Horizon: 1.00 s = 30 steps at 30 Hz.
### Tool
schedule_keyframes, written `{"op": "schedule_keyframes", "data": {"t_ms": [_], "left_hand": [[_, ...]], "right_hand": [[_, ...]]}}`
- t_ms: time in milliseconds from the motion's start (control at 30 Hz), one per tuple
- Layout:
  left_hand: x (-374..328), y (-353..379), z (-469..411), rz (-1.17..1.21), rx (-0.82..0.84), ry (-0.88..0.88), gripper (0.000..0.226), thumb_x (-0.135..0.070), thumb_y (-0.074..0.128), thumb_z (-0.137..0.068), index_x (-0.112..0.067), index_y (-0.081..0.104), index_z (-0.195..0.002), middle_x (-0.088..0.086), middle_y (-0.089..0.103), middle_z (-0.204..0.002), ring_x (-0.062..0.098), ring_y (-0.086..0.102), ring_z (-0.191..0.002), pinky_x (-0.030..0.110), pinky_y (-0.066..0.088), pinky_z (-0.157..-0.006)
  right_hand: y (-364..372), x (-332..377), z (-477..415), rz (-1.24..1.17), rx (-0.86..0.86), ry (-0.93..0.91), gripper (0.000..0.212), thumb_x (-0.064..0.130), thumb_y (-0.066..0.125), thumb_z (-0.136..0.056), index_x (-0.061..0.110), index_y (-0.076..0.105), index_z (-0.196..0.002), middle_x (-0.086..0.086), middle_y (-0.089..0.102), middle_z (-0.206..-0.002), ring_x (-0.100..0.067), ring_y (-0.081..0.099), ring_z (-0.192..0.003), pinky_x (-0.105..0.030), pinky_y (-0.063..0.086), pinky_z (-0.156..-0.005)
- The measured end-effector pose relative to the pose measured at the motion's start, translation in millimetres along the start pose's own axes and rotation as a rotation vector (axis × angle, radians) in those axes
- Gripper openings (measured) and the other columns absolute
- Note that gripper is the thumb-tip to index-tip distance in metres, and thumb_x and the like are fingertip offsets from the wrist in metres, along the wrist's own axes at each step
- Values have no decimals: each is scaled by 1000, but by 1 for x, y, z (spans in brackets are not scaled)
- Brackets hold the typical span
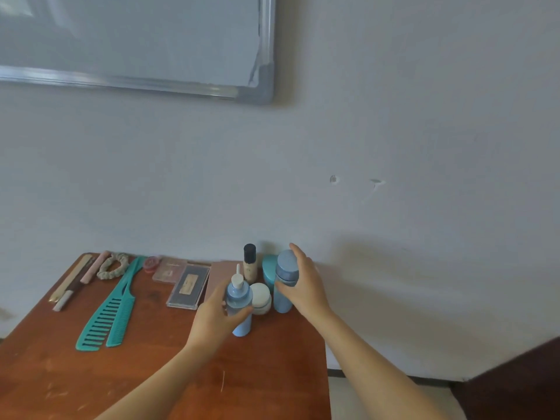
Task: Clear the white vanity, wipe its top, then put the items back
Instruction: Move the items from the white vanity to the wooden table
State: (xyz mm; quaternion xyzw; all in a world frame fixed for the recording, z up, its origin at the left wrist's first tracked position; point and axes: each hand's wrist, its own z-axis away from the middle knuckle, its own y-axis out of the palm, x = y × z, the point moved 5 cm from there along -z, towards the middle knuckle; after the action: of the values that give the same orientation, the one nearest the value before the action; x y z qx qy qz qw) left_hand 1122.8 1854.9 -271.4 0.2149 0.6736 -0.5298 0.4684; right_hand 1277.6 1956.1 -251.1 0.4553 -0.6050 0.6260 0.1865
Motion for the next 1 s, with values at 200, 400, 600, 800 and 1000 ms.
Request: {"op": "schedule_keyframes", "data": {"t_ms": [200,400,600,800,1000], "left_hand": [[2,-2,1,-68,48,5,52,-20,73,-74,-24,47,-120,-8,59,-98,14,56,-88,23,43,-70],[20,-15,10,-134,68,-32,73,-29,73,-74,-22,36,-136,-4,54,-125,10,51,-109,27,45,-88],[42,-27,19,-163,80,-80,72,-32,69,-79,-18,33,-139,2,52,-130,15,48,-118,30,42,-96],[56,-39,11,-175,155,-9,61,-32,65,-82,-17,39,-135,2,52,-129,15,48,-117,31,41,-98],[46,-60,-1,-121,257,177,46,-26,63,-84,-13,50,-126,5,55,-125,17,52,-110,35,44,-94]], "right_hand": [[-3,-4,-2,27,78,11,89,11,73,-73,27,20,-144,-6,44,-130,-19,41,-123,-30,35,-103],[-16,-24,23,29,-69,49,99,8,75,-72,40,8,-138,-5,42,-124,-19,43,-118,-25,41,-92],[-11,-35,49,103,-71,122,93,8,72,-74,22,13,-145,-9,39,-135,-19,36,-125,-18,28,-94],[-10,-14,78,192,-125,223,91,14,69,-80,23,7,-146,-8,32,-141,-19,33,-129,-15,25,-94],[3,18,135,355,-170,373,90,24,64,-84,27,-1,-146,-4,32,-141,-17,32,-128,-20,30,-96]]}}
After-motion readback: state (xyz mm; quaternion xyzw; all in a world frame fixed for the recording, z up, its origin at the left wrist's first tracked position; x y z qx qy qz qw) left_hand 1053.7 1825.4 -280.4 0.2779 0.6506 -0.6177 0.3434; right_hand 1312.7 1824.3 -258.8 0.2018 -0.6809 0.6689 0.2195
